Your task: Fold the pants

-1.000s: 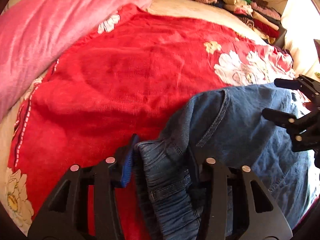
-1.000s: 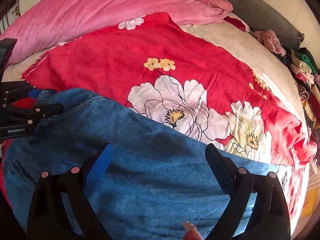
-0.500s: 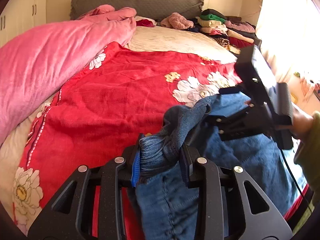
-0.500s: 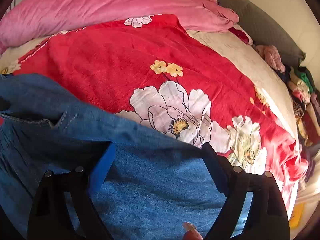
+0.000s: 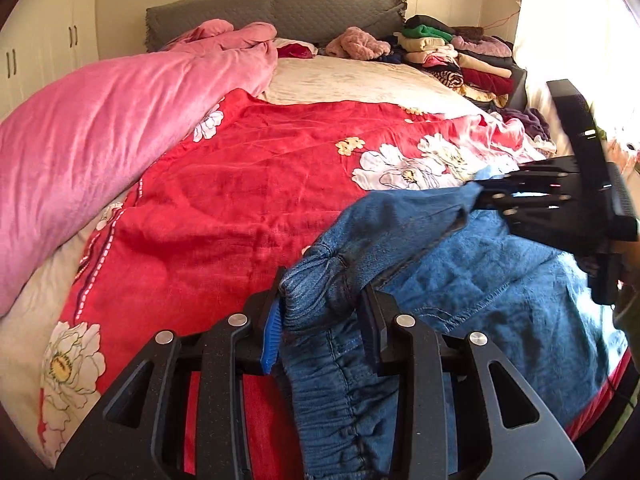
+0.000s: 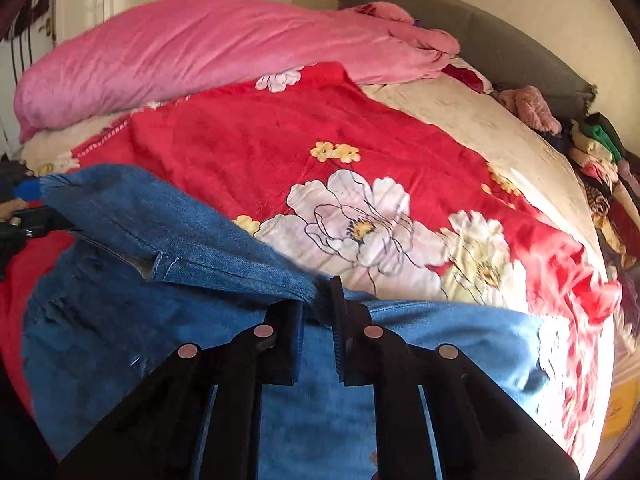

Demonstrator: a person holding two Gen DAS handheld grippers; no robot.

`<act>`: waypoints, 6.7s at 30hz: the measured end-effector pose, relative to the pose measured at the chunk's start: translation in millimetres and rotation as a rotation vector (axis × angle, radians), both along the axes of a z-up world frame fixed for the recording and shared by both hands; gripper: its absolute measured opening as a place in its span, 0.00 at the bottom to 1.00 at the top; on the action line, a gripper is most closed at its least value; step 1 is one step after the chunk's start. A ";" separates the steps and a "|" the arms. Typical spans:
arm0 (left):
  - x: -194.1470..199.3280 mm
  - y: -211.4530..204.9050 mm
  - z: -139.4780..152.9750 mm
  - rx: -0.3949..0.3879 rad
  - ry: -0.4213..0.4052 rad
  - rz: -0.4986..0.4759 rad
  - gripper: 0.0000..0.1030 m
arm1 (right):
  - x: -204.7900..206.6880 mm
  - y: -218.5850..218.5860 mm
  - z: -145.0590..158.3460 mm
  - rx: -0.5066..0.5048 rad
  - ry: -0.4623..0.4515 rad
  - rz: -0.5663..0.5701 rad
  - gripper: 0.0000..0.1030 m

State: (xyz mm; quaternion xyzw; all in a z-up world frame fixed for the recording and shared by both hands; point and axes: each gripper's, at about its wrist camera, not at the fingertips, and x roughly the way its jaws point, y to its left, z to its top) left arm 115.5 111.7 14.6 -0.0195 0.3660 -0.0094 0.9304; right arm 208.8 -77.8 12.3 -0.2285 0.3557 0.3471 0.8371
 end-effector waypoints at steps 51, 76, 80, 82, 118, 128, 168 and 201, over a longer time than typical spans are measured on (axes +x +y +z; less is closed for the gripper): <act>-133.6 6.3 1.3 -0.067 0.085 -0.048 0.41 | -234.5 -71.2 -31.8 0.108 0.179 0.071 0.11; -106.7 -38.4 -39.8 0.009 0.192 -0.104 0.42 | -205.1 -71.0 -44.8 0.169 0.364 -0.078 0.31; -110.4 -36.1 -32.7 -0.017 0.178 -0.104 0.43 | -210.9 -85.5 -26.6 0.219 0.325 -0.094 0.41; -114.3 -36.4 -27.4 -0.023 0.169 -0.107 0.44 | -211.7 -93.5 -21.4 0.234 0.307 -0.117 0.44; -80.3 -150.8 8.4 -0.126 0.120 -0.349 0.73 | -117.3 -218.0 59.7 0.327 0.049 -0.484 0.86; -56.1 -191.9 -30.0 -0.220 0.242 -0.426 0.63 | -34.2 -172.8 38.4 0.250 0.153 -0.459 0.86; -55.0 -207.0 -53.4 -0.107 0.195 -0.434 0.01 | -92.2 -352.2 18.8 0.553 0.296 -0.734 0.10; -105.6 -214.7 -67.5 0.052 0.221 -0.574 0.02 | -211.3 -379.1 -12.3 0.408 0.261 -0.888 0.35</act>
